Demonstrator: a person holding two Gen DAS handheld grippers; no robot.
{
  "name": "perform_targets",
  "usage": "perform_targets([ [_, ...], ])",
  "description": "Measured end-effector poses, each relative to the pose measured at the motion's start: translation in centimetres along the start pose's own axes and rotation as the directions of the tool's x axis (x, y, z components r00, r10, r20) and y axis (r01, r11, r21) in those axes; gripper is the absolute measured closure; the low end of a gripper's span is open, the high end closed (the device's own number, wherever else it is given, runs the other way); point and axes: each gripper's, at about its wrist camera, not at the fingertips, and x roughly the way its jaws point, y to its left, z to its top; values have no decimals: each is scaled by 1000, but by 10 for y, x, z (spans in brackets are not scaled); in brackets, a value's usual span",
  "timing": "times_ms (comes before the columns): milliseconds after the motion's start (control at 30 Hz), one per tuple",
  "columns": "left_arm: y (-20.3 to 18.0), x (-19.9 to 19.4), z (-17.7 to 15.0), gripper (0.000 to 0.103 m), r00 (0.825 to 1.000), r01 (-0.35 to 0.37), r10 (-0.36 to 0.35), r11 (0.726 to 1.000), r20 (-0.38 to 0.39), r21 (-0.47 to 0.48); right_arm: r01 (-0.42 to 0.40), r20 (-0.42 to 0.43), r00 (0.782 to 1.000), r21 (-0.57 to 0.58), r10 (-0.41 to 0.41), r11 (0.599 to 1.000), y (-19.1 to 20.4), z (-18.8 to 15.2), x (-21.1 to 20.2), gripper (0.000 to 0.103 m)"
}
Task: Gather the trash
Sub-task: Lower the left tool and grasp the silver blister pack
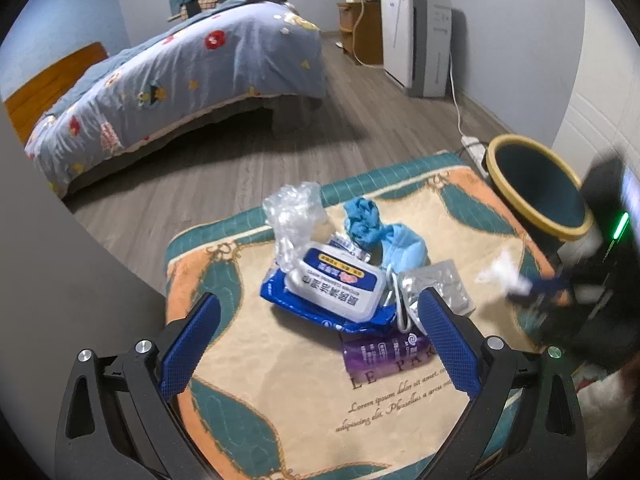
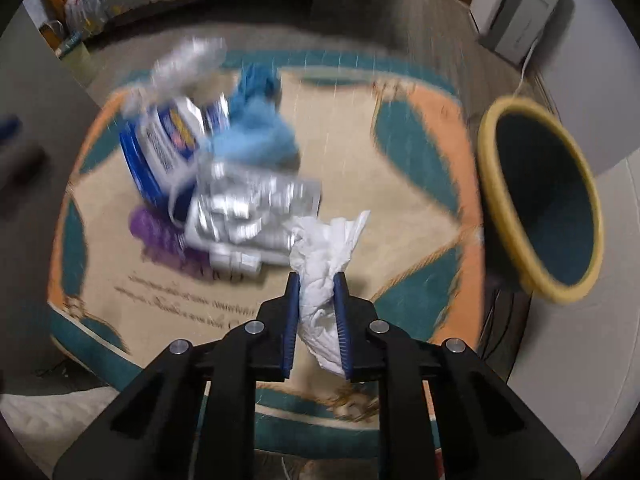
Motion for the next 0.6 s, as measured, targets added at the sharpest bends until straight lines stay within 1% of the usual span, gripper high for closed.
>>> perform_targets([
  [133, -14, 19, -4, 5, 999, 17, -16, 999, -40, 29, -16, 84, 996, -46, 20, 999, -17, 20, -16, 86],
  [200, -23, 28, -6, 5, 998, 27, -24, 998, -58, 50, -48, 97, 994, -17, 50, 999, -26, 28, -14, 86],
  [267, -31, 37, -8, 5, 996, 43, -38, 997, -76, 66, -92, 90, 992, 41, 88, 995, -40, 36, -7, 86],
  [367, -46, 48, -8, 6, 989, 113, -106, 992, -100, 63, -97, 97, 991, 59, 91, 994, -55, 47, -9, 86],
  [433, -55, 52, -8, 9, 983, 155, -149, 986, -106, 55, -103, 97, 991, 68, 96, 992, -60, 48, -5, 86],
  [467, -60, 54, -8, 13, 980, 173, -167, 983, -108, 54, -111, 97, 990, 75, 104, 991, -64, 49, -5, 86],
  [500, -66, 56, -8, 23, 975, 200, -193, 979, -113, 49, -120, 99, 989, 82, 112, 989, -67, 49, -4, 86],
  [567, -73, 61, -6, 34, 962, 244, -238, 969, -136, 26, -132, 101, 987, 87, 123, 987, -71, 49, -5, 86],
  [600, -77, 65, -7, 34, 955, 260, -255, 966, -151, 13, -138, 100, 987, 88, 129, 986, -73, 48, -4, 86],
])
